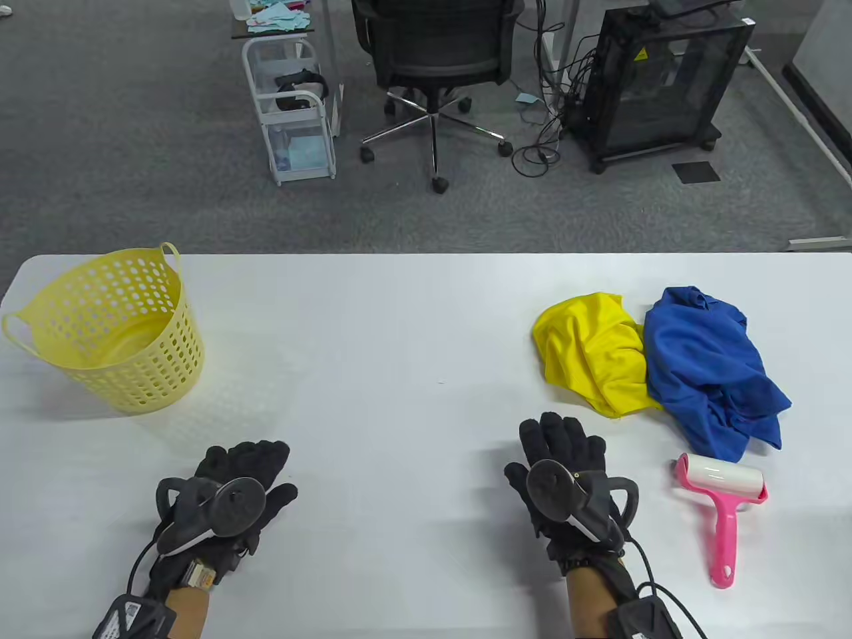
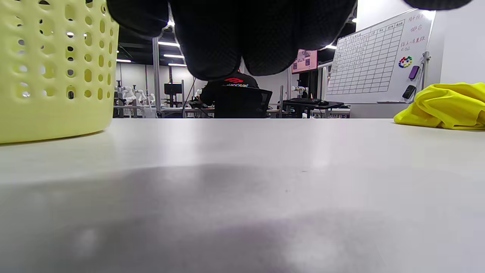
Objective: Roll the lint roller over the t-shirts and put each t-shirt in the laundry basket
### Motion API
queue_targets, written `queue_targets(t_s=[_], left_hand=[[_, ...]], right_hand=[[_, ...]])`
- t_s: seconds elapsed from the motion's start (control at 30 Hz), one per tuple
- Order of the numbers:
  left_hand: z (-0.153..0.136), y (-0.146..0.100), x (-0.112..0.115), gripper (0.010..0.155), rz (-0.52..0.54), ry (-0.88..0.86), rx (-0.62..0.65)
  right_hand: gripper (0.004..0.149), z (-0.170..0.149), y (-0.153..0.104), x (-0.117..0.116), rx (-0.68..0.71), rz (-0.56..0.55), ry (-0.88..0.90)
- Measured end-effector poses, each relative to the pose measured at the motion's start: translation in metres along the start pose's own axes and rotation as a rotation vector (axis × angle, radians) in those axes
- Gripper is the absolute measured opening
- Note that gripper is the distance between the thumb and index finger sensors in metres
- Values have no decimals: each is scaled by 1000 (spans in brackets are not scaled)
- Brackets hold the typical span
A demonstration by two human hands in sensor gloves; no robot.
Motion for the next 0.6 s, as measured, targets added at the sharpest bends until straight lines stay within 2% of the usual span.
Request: queue_targets(t_s=[0.17, 0.43, 0.6], left_hand=[[1, 3, 2, 67, -15, 64, 2], [5, 8, -8, 67, 31, 94, 30], [8, 7, -4, 67, 15, 83, 54]], right_hand=[[67, 3, 0, -2, 13, 8, -17], [67, 3, 1, -5, 15, 22, 5], [67, -7, 4, -6, -47, 25, 22]])
Point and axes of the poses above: the tracker on the back of each hand, its own z axis roughly to the thumb side, its own y axis roughly from the wrist to the fingertips, x = y × z, the point moved 3 cm from there along y, roughly from the wrist to the fingertips, and after that the axes turned 9 degrees about x, right-handed, at the moved point
